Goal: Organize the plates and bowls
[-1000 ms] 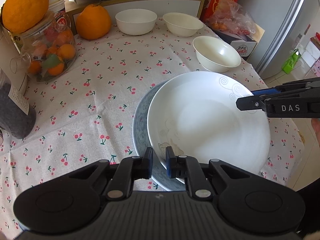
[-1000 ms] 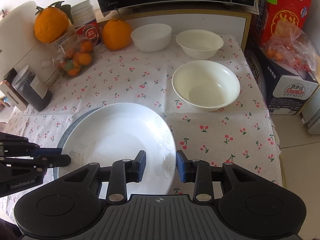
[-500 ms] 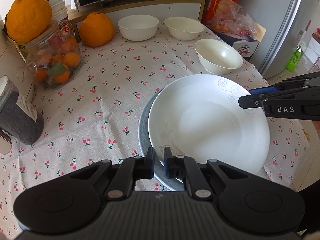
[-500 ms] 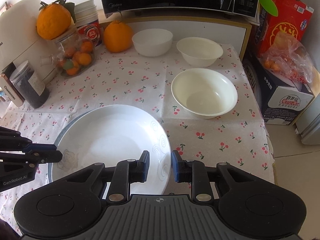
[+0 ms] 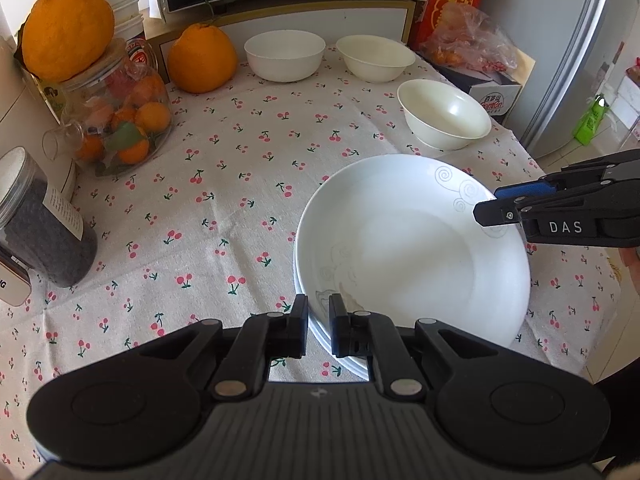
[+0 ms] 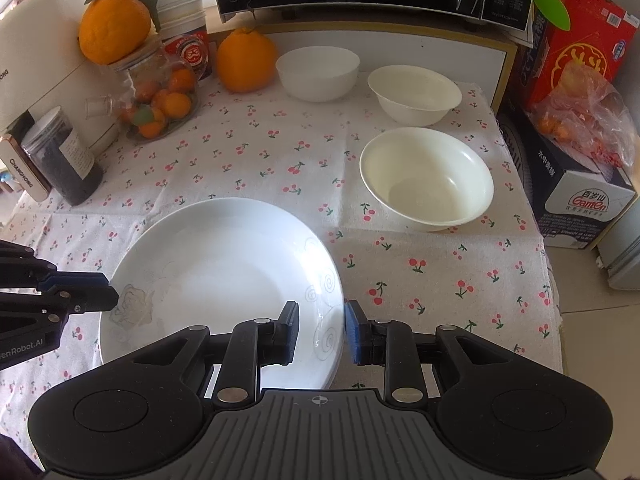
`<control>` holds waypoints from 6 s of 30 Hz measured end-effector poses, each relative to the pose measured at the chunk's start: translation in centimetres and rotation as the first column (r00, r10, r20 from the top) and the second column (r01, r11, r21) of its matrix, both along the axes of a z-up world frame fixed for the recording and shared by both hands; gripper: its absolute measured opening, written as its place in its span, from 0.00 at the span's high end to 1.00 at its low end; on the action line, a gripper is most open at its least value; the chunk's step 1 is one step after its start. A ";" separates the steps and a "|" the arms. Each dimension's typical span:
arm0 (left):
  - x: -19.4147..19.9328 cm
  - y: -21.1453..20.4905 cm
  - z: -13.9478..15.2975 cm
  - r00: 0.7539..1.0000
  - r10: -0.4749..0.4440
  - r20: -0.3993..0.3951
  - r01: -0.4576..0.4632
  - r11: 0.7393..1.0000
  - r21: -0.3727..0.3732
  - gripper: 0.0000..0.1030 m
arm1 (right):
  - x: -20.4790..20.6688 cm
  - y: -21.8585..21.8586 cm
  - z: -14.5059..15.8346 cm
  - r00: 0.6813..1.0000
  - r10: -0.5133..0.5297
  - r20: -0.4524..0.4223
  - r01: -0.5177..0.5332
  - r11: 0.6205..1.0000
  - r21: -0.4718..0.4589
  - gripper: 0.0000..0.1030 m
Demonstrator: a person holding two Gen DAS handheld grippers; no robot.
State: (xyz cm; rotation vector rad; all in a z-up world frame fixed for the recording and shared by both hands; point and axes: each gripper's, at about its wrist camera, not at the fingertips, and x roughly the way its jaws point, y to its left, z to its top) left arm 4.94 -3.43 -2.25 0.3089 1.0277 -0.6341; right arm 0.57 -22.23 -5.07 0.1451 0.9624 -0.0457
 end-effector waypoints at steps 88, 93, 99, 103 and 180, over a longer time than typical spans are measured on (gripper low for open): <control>23.3 -7.5 -3.5 0.884 0.436 -0.169 -0.461 0.756 -0.465 0.85 | 29.4 -10.5 -1.1 0.978 -0.179 0.108 0.147 0.956 0.256 0.90; 23.3 -8.1 -3.0 0.885 0.440 -0.152 -0.458 0.768 -0.446 0.87 | 28.9 -10.5 -0.8 0.975 -0.194 0.109 0.159 0.950 0.270 0.91; 22.6 -7.9 -1.7 0.883 0.442 -0.158 -0.463 0.766 -0.447 0.88 | 27.5 -10.1 0.8 0.971 -0.197 0.132 0.155 0.949 0.275 0.91; 21.5 -7.2 0.0 0.890 0.435 -0.137 -0.447 0.775 -0.447 0.89 | 26.2 -9.8 2.1 0.969 -0.203 0.143 0.155 0.944 0.291 0.91; 10.2 6.0 -0.5 0.856 0.484 -0.182 -0.516 0.820 -0.246 0.86 | 13.5 2.3 -2.8 0.995 -0.099 0.032 0.071 0.872 0.484 0.86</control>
